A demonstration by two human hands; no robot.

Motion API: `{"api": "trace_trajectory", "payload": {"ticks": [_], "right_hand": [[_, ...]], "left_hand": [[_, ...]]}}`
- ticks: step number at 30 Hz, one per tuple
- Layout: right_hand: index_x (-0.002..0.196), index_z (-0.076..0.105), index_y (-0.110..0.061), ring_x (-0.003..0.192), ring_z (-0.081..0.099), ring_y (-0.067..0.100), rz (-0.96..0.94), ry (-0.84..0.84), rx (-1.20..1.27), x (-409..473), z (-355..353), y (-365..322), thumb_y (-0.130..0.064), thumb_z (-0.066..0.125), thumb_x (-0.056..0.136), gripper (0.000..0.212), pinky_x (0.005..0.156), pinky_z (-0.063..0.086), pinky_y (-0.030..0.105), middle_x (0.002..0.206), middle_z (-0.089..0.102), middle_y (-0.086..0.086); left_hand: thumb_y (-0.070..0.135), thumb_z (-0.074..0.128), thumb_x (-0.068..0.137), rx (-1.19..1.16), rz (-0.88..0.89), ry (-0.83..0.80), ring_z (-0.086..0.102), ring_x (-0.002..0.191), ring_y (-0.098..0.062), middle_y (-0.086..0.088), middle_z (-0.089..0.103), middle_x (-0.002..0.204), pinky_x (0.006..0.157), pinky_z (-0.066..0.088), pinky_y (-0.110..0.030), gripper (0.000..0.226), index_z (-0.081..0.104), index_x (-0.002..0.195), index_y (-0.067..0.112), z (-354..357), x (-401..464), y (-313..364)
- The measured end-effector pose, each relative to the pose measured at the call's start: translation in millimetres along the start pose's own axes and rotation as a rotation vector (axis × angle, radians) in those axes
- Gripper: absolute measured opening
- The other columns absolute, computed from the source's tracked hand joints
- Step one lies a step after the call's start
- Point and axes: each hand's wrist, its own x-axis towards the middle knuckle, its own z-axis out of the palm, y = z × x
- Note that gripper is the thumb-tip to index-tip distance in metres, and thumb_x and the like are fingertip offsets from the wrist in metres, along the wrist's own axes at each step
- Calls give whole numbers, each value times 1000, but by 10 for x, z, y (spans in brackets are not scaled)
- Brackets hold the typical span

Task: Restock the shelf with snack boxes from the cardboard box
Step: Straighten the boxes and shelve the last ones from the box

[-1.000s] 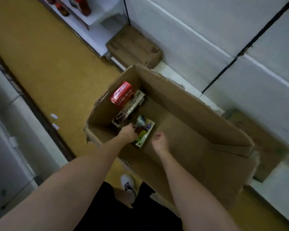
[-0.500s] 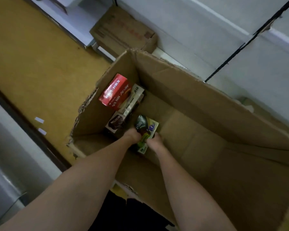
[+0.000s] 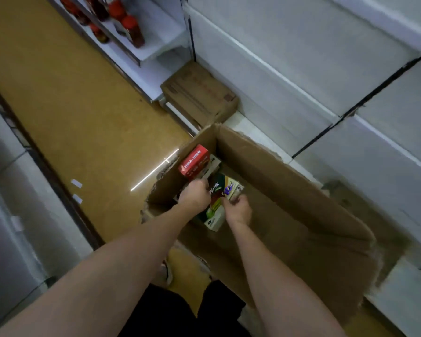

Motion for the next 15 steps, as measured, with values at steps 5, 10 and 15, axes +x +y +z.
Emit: {"api": "trace_trajectory", "payload": {"ticks": [5, 10, 15], "right_hand": [[112, 57, -14, 106, 63, 31, -72, 79, -94, -186, -58, -439, -40, 71, 86, 39, 83, 49, 34, 114, 65, 8], [112, 56, -13, 105, 64, 30, -61, 89, -62, -192, -65, -601, -40, 71, 86, 41, 81, 49, 32, 115, 65, 7], [109, 56, -16, 99, 66, 26, -69, 108, -106, -133, -8, -600, -42, 73, 85, 39, 78, 51, 34, 110, 66, 3]], "left_hand": [[25, 57, 94, 422, 344, 321, 46, 130, -29, -11, 29, 151, 85, 55, -40, 51, 40, 141, 16, -331, -212, -32], [27, 63, 92, 277, 27, 302, 59, 114, -36, -16, 20, 155, 78, 55, -43, 77, 16, 152, 15, -397, -131, 20], [24, 65, 91, 296, -21, 318, 62, 107, -29, -16, 30, 149, 75, 56, -38, 70, 26, 147, 9, -259, 2, -37]]}}
